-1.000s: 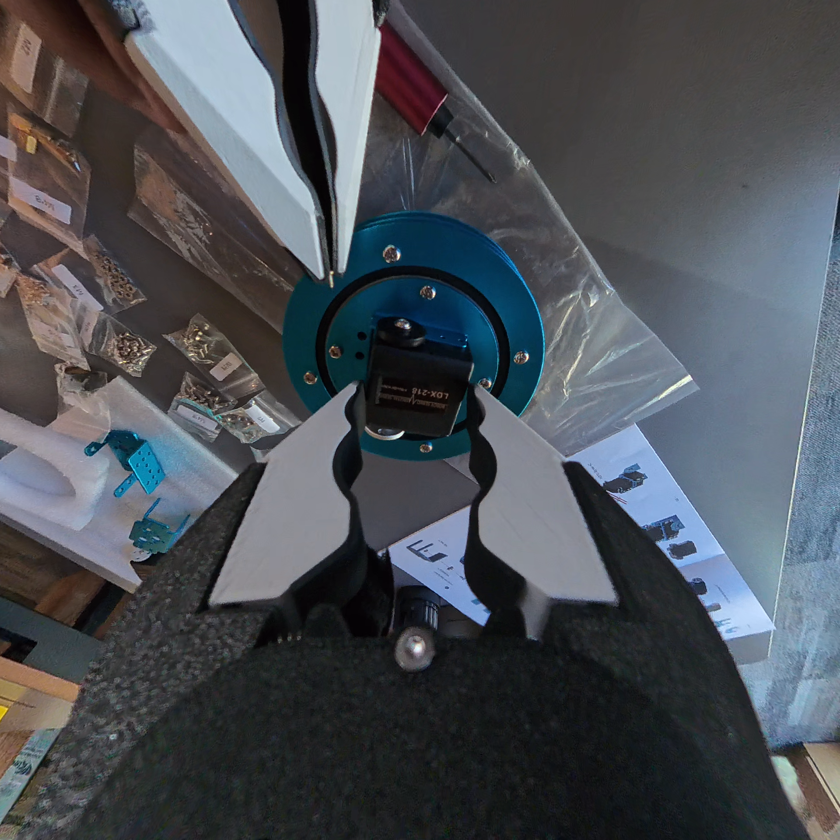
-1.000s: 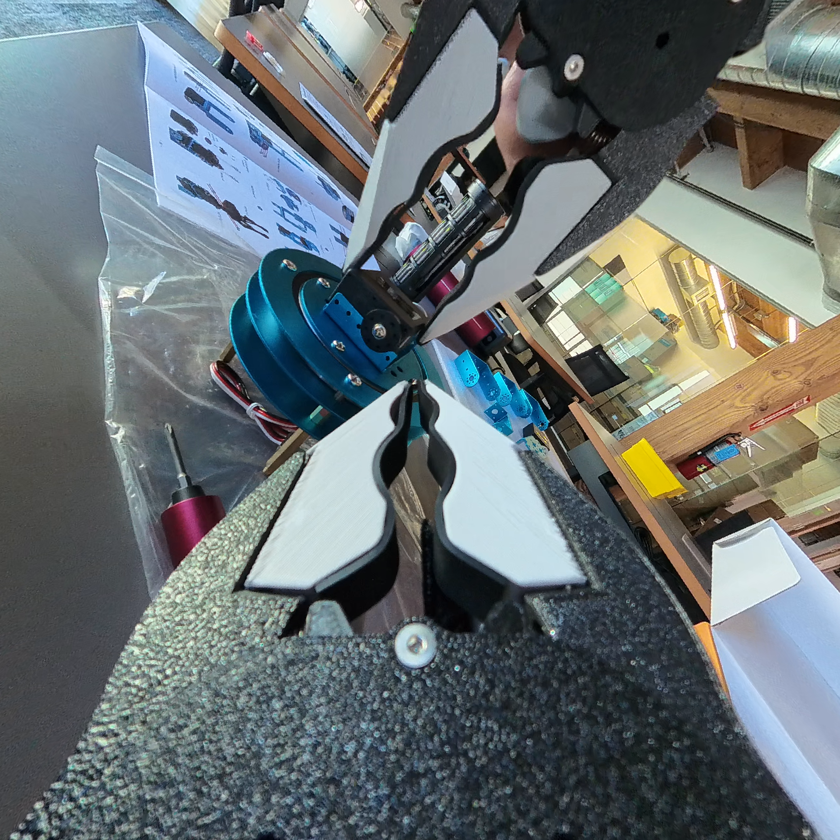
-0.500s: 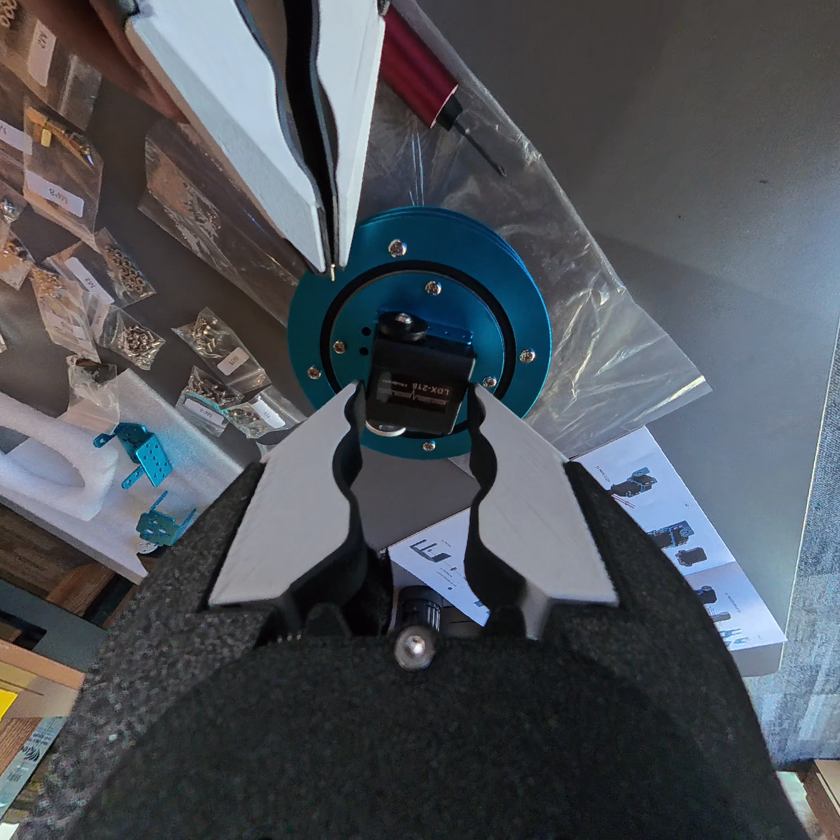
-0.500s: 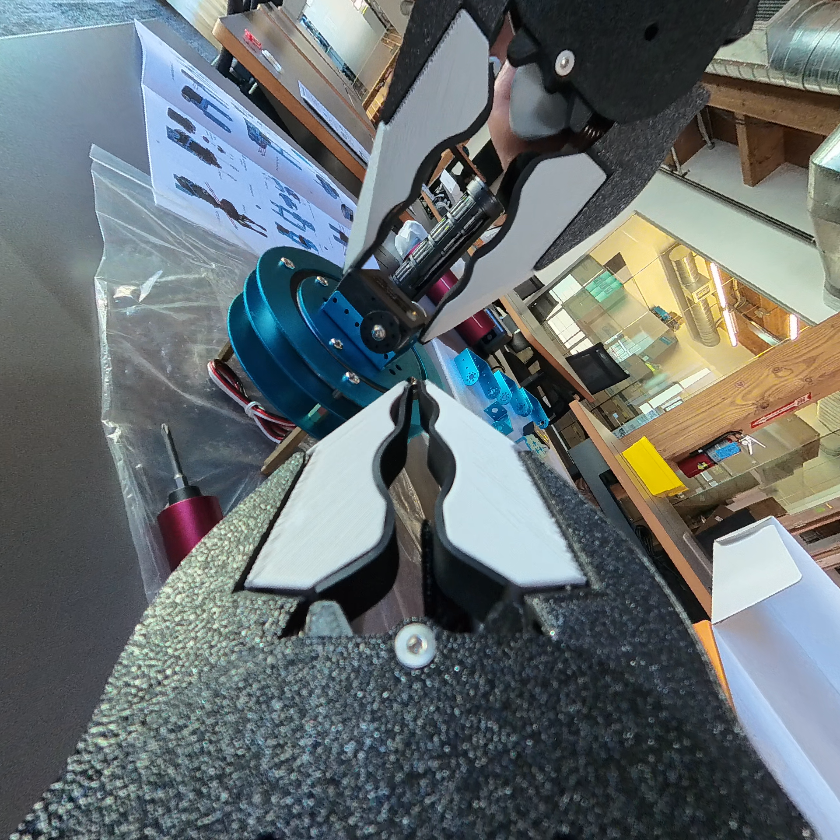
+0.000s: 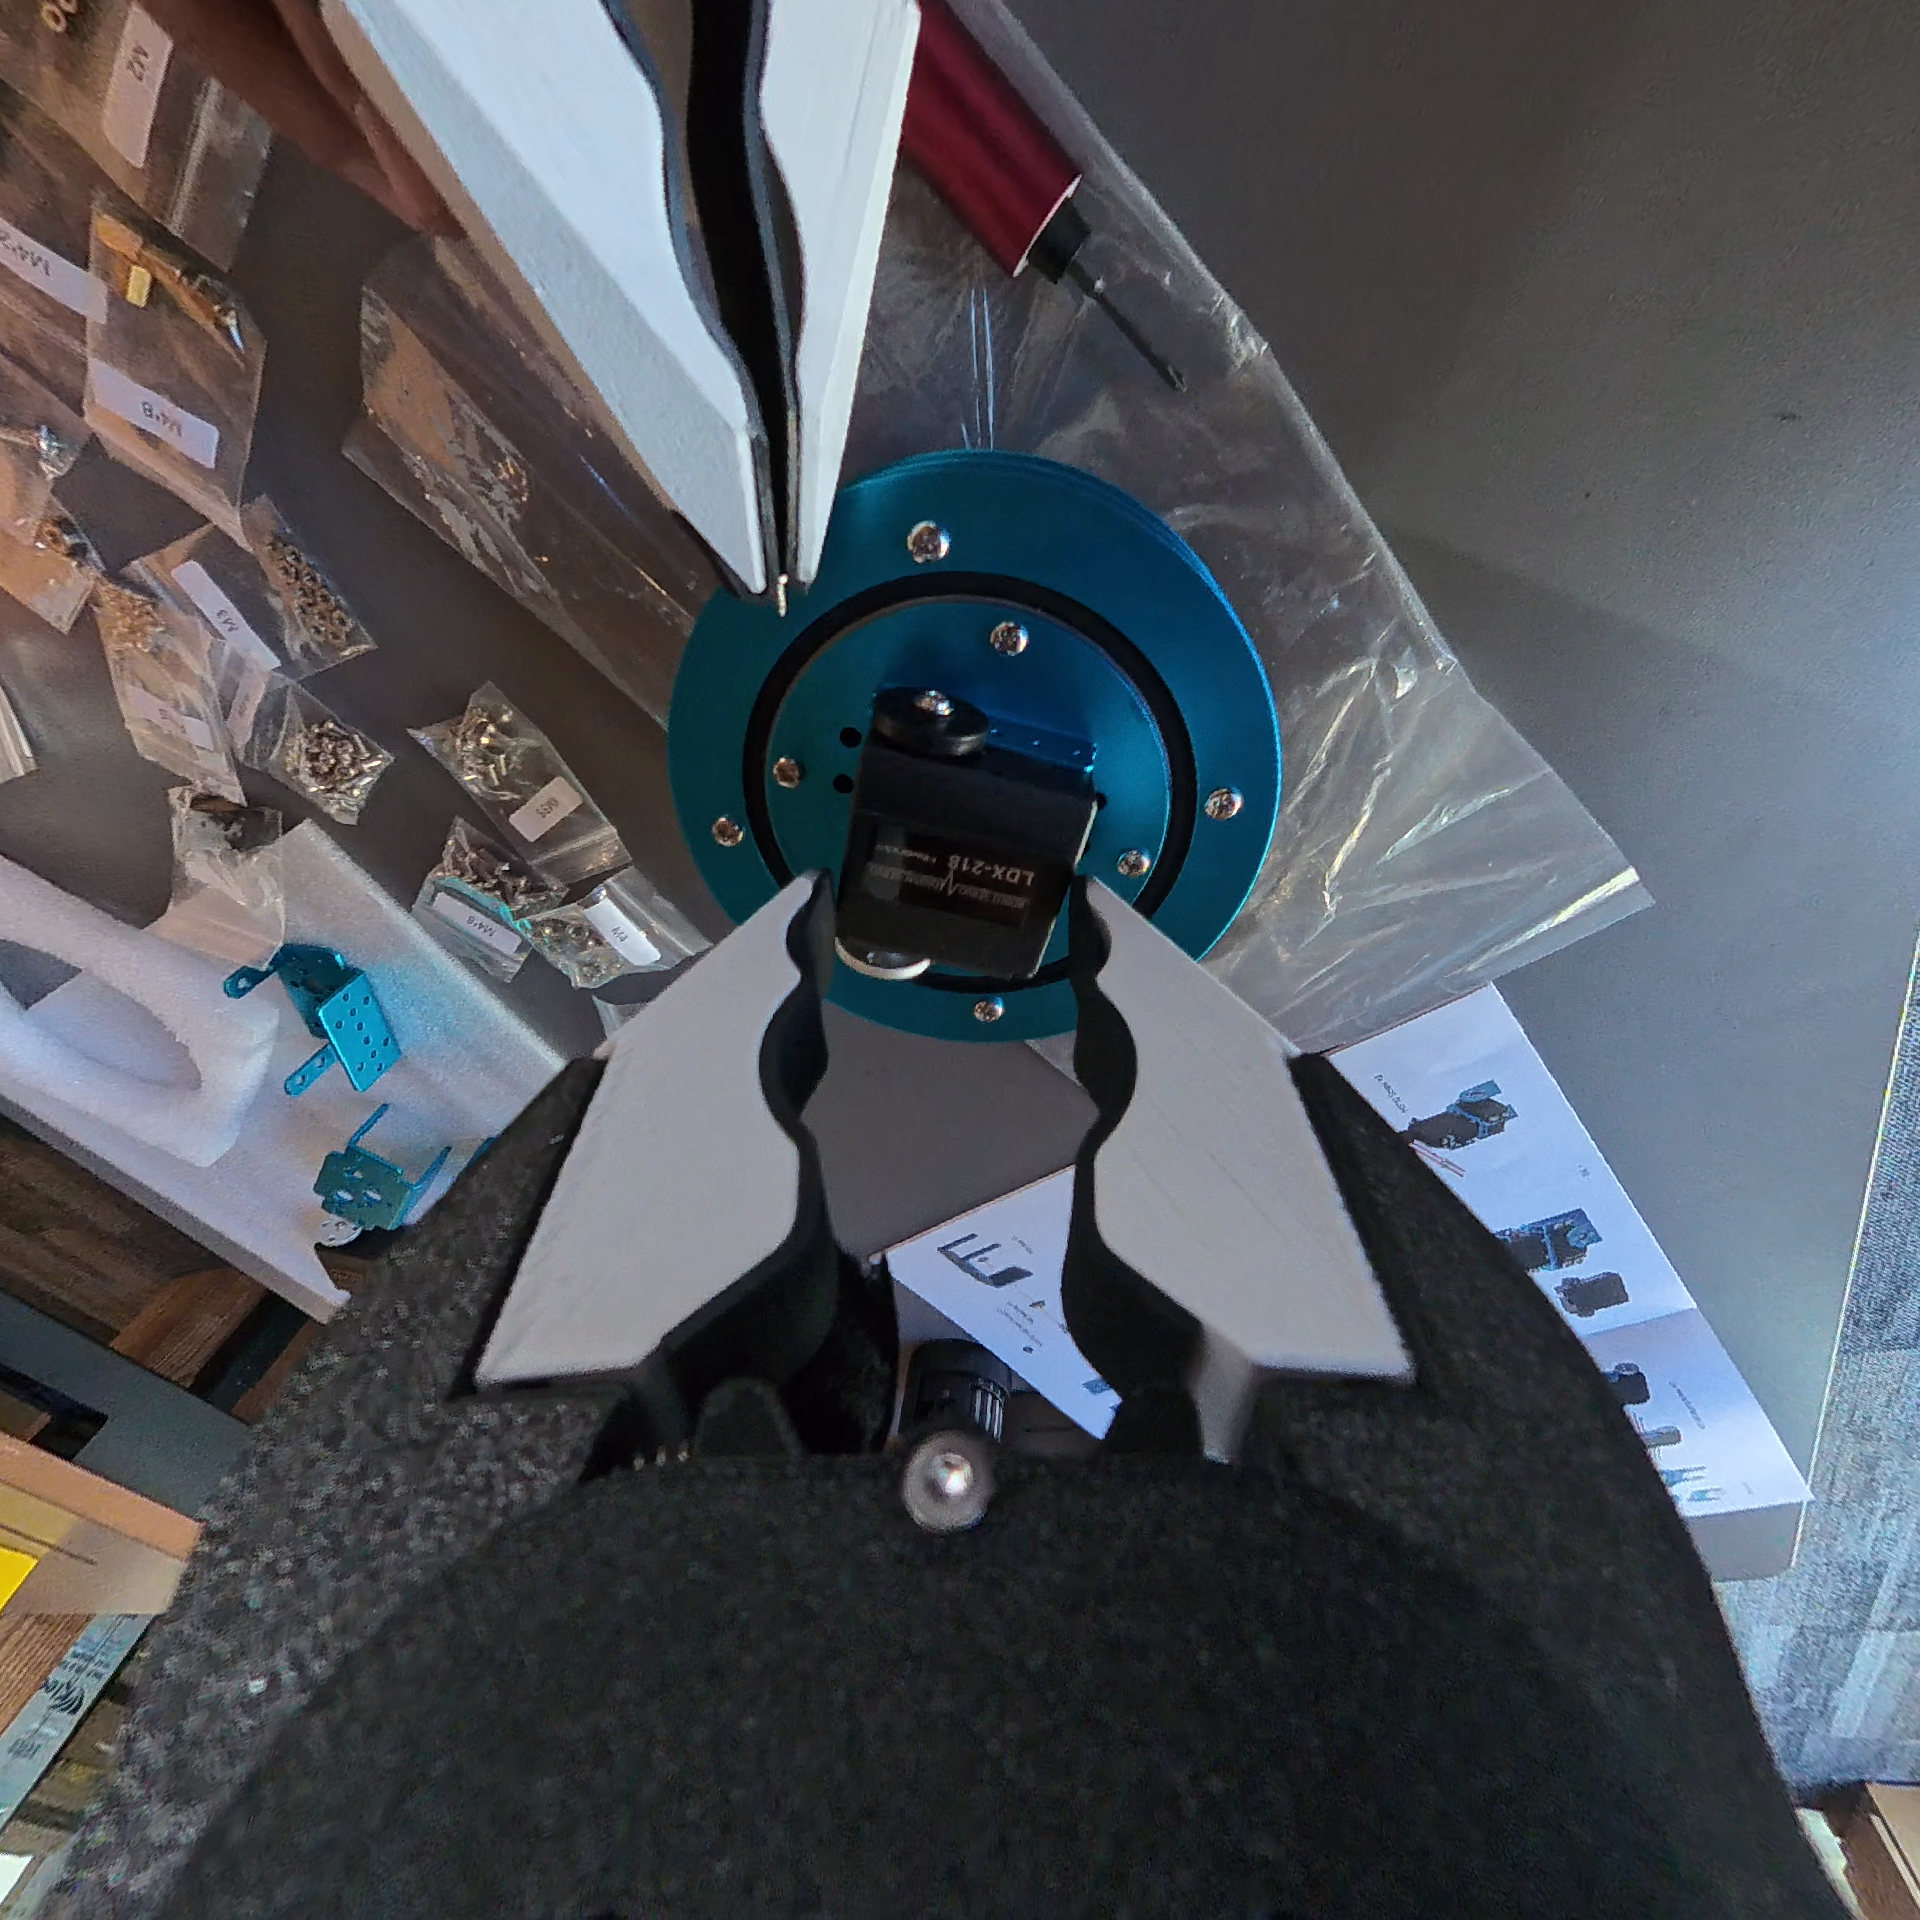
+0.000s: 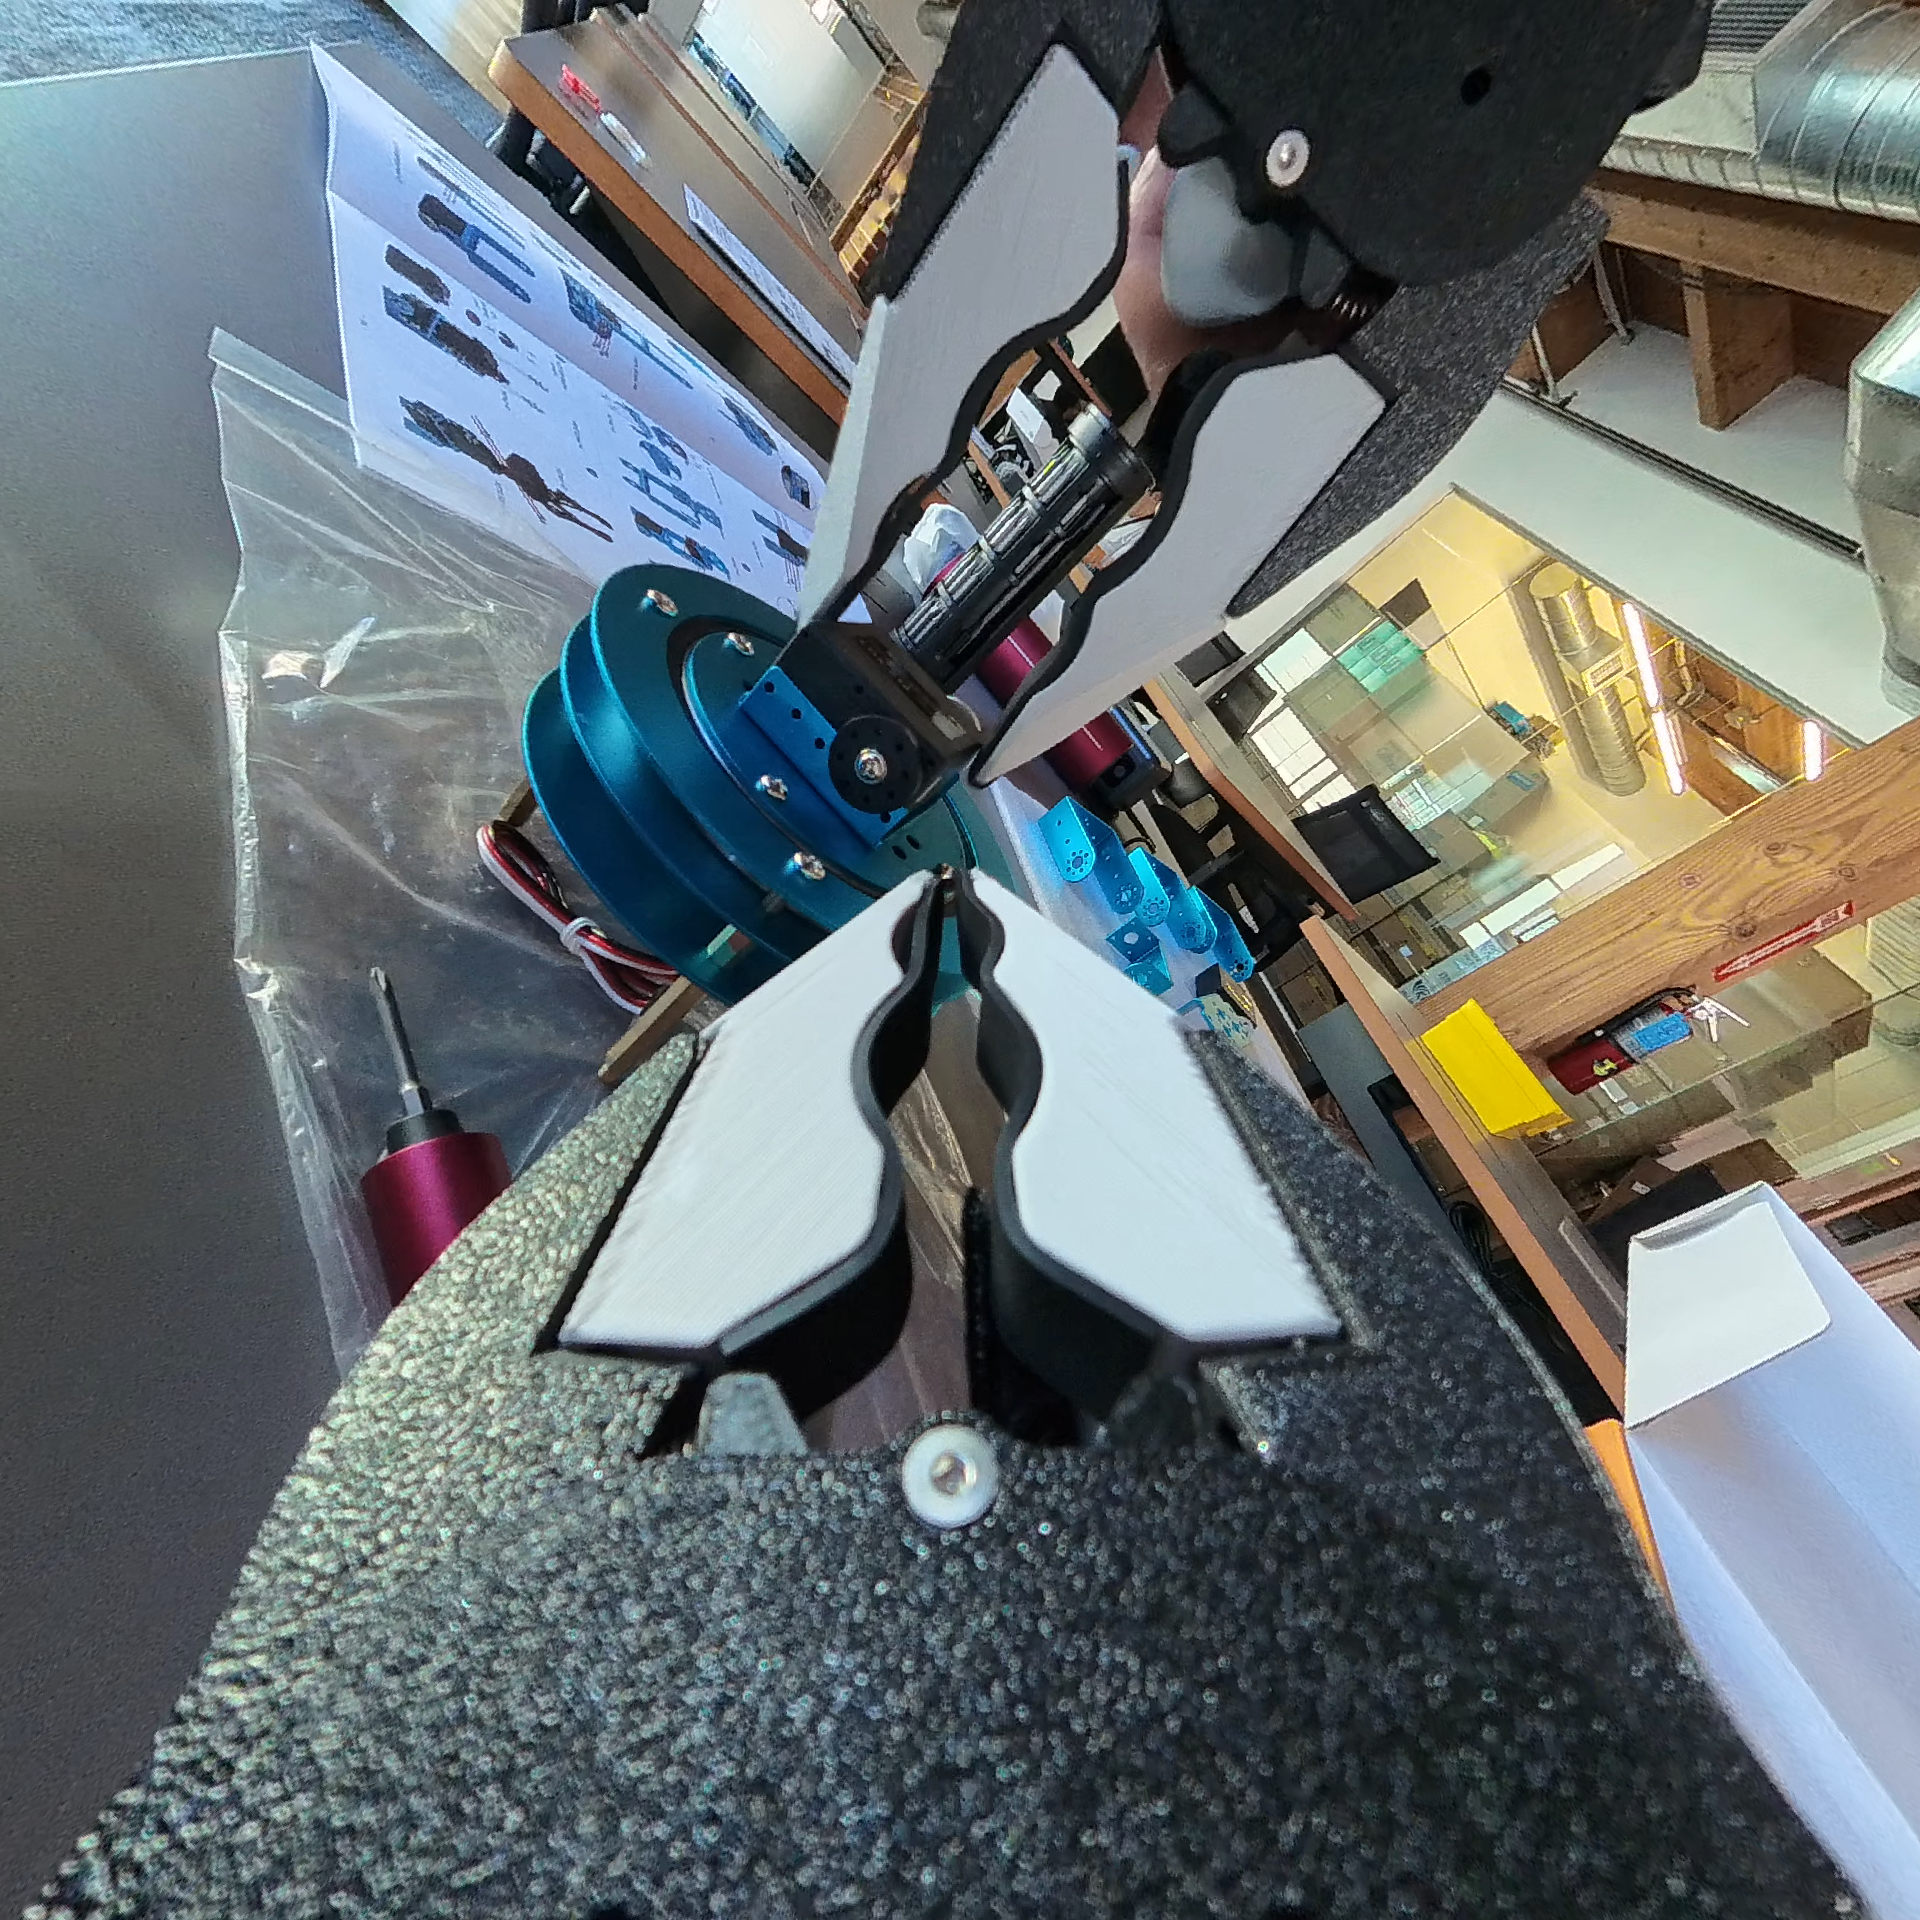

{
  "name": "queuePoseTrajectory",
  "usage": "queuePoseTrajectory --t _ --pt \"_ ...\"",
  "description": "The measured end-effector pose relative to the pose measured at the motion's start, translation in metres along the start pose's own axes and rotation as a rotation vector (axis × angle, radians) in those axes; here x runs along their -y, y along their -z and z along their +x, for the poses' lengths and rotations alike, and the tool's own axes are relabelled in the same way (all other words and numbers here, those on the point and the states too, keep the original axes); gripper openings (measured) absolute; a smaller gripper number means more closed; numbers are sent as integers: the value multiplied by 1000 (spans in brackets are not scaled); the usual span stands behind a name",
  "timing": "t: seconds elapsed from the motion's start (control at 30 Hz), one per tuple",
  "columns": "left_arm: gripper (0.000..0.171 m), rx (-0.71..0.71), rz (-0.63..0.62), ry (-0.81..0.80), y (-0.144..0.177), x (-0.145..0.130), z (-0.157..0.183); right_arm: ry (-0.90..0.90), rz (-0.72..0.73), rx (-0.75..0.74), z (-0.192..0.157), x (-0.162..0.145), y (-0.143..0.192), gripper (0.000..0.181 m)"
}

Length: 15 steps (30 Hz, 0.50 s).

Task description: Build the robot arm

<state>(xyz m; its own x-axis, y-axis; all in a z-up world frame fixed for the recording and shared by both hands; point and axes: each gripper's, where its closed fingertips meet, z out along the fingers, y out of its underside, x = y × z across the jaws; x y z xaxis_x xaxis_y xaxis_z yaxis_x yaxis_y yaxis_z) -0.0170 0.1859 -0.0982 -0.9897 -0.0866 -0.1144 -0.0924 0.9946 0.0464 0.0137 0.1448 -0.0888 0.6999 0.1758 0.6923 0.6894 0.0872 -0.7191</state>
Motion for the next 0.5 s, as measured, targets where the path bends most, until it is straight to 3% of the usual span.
queuePoseTrajectory --t 0.37,0.5 --pt "45 63 34 59 11 -11 -2 7 3 -2 0 0 0 1" --pt "51 193 219 213 31 -14 -10 3 5 -4 1 1 1 1"
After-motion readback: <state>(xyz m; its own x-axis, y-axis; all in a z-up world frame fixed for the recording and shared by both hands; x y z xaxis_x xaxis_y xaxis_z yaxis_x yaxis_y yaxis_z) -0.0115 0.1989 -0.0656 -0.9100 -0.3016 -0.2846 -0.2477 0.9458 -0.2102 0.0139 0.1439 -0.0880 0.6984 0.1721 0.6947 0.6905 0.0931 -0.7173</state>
